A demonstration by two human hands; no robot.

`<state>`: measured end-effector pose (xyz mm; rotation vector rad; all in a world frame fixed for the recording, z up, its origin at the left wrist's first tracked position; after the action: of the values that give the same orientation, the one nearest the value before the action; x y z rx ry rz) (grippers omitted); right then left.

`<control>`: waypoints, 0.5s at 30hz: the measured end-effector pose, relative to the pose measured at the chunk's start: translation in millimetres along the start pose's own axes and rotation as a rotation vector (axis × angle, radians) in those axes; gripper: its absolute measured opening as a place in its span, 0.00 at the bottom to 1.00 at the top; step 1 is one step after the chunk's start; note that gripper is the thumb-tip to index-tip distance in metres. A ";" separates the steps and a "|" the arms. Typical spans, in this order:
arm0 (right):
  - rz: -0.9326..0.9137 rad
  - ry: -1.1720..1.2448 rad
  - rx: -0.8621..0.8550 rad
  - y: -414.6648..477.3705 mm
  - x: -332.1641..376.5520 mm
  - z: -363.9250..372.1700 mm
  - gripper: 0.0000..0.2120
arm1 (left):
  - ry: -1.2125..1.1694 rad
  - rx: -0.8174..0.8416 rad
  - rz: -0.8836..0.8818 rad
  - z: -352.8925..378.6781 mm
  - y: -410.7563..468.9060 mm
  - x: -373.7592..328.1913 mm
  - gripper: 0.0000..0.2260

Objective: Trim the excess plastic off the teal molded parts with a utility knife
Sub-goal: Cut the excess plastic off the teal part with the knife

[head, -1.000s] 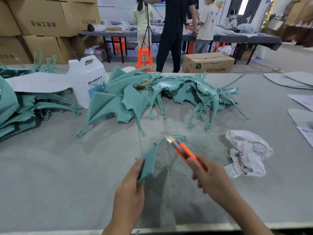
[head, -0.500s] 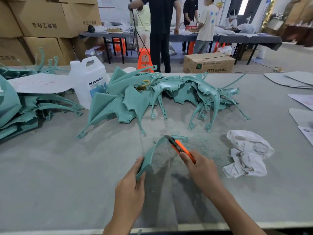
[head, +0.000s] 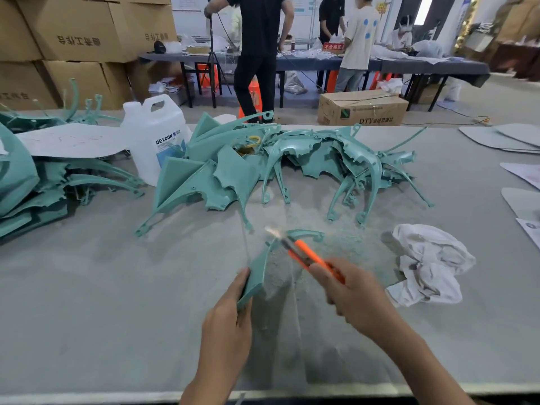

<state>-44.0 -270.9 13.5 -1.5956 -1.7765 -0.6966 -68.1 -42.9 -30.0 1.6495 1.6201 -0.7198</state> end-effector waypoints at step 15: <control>0.373 -0.722 0.046 70.4 -52.9 -95.2 0.24 | 0.030 0.002 0.104 2.1 -4.5 -1.6 0.26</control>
<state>39.5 -368.1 33.4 -2.2408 -1.8404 0.1269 -72.5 -45.8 -30.5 1.7398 1.5427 -0.6469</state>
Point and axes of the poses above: each hand's wrist, its own y-axis towards the middle knuckle, its own z-axis out of the palm, x = y × z, the point moved 3 cm from there along y, towards the middle knuckle, and after that the axes turned 8 degrees about x, right-handed, at the moved point
